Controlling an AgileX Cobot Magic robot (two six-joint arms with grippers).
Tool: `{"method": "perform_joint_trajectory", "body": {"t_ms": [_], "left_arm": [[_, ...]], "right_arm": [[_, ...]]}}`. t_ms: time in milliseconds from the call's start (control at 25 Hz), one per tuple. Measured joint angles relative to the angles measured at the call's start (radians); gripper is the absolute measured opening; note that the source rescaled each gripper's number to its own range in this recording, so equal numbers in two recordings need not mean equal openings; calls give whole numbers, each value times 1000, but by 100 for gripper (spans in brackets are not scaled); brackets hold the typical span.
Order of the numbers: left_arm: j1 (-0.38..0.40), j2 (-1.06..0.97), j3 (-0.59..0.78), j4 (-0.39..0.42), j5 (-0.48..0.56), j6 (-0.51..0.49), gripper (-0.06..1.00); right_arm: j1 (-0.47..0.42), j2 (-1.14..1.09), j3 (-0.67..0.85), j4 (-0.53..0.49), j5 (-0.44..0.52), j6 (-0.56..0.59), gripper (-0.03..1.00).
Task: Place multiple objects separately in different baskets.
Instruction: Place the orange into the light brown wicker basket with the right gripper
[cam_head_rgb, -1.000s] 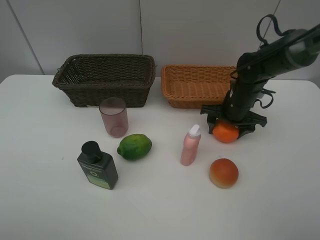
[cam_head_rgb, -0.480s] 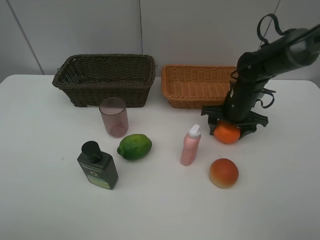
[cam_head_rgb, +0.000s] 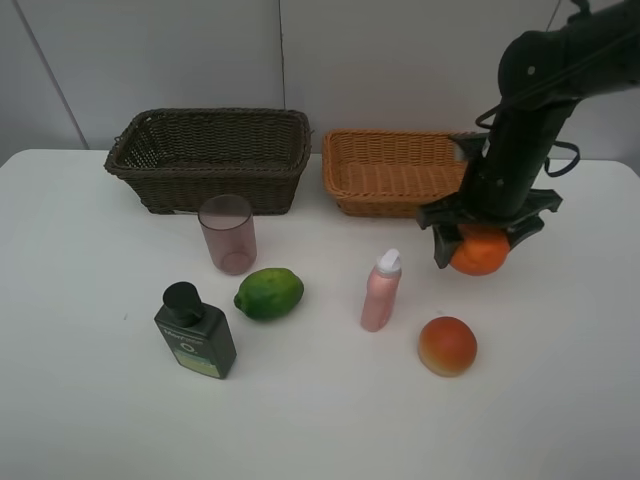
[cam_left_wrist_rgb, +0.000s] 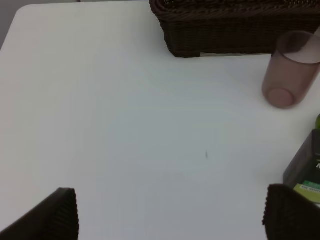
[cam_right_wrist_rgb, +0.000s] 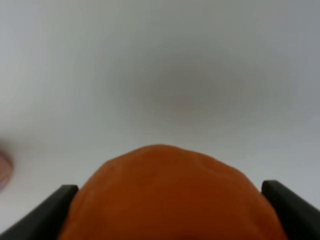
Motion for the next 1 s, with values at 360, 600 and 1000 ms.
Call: {"method": "perform_joint_trajectory", "body": {"t_ms": [360, 600, 1000], "left_arm": [[0, 0, 0, 0, 0, 0, 96], [0, 0, 0, 0, 0, 0, 96], [0, 0, 0, 0, 0, 0, 96]], "right_arm": [[72, 7, -188, 0, 109, -36, 65], [45, 155, -479, -26, 179, -36, 65], [-41, 414, -805, -47, 103, -36, 65]]}}
